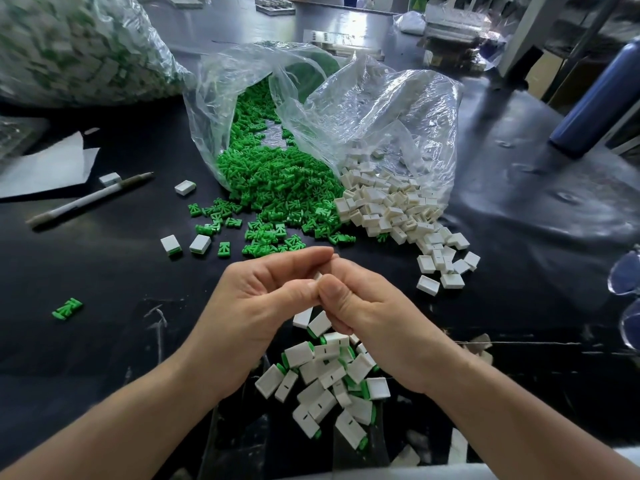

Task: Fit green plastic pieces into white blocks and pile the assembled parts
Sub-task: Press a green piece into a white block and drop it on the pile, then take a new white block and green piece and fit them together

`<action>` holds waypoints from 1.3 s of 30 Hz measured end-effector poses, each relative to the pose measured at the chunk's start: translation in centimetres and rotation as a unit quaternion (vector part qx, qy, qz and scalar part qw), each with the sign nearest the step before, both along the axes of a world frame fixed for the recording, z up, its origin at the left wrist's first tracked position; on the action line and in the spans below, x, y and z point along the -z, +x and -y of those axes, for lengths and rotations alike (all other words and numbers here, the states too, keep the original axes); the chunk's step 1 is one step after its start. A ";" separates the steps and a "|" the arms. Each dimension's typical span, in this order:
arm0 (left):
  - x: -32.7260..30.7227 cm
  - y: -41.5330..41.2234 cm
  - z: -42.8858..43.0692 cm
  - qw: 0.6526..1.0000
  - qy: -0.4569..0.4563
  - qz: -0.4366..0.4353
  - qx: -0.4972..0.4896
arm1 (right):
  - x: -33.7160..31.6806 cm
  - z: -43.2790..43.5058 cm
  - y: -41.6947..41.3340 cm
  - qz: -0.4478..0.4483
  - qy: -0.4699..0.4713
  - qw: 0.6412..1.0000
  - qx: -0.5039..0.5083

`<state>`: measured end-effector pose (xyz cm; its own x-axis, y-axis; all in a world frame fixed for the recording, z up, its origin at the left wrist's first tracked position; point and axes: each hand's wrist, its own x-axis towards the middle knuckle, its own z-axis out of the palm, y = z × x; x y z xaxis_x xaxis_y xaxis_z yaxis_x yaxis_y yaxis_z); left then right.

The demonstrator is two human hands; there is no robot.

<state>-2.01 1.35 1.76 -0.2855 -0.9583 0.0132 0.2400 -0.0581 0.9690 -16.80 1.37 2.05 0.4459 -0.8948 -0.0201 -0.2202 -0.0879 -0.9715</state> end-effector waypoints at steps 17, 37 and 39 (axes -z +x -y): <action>-0.7 0.1 0.0 0.996 -0.030 0.086 -0.006 | -0.1 1.9 -2.0 -0.085 -0.018 0.990 0.107; -0.7 -0.2 -0.5 0.989 -0.045 0.141 0.031 | 2.8 7.0 -6.1 -0.437 -0.193 0.809 0.342; -0.8 -0.2 -0.4 0.988 -0.043 0.146 0.031 | 2.9 7.0 -6.1 -0.431 -0.199 0.810 0.345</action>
<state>-2.23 1.80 2.51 -0.3466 -0.9380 0.0023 -0.0523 0.0218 0.9984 -22.94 -5.64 -0.85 -0.1887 -0.9373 0.2931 -0.9318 0.0767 -0.3547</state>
